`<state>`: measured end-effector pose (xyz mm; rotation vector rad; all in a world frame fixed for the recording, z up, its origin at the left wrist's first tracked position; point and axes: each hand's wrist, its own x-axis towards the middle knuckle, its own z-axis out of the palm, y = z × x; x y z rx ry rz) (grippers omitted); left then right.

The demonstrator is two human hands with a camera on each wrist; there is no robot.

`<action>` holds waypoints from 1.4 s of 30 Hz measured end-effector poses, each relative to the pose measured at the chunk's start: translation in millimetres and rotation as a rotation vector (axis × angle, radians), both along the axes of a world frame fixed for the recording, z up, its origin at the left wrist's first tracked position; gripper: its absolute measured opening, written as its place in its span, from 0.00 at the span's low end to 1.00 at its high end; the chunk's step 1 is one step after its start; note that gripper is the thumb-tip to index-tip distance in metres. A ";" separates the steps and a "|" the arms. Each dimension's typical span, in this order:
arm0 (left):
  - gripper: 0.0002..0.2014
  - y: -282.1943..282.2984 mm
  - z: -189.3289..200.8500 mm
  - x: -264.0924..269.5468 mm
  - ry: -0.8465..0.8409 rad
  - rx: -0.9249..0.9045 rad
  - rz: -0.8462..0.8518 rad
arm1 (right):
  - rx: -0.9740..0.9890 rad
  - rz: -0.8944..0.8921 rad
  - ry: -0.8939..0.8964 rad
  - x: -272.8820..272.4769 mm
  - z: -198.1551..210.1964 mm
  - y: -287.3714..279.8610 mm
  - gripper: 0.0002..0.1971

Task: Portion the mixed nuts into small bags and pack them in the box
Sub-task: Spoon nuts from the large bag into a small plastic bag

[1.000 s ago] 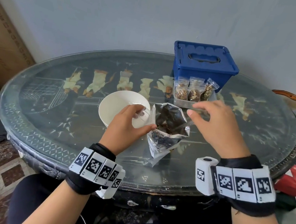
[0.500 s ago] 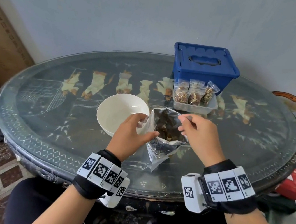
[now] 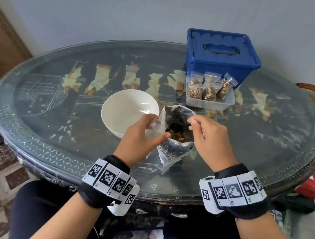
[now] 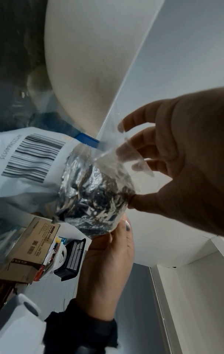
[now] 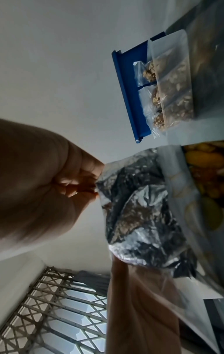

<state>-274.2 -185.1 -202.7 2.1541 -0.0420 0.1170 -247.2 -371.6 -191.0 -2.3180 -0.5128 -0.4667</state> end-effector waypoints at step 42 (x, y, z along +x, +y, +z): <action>0.25 4.5 7.7 2.9 -0.018 0.045 -0.062 | 0.698 -0.454 0.376 -2.4 15.0 -11.4 0.16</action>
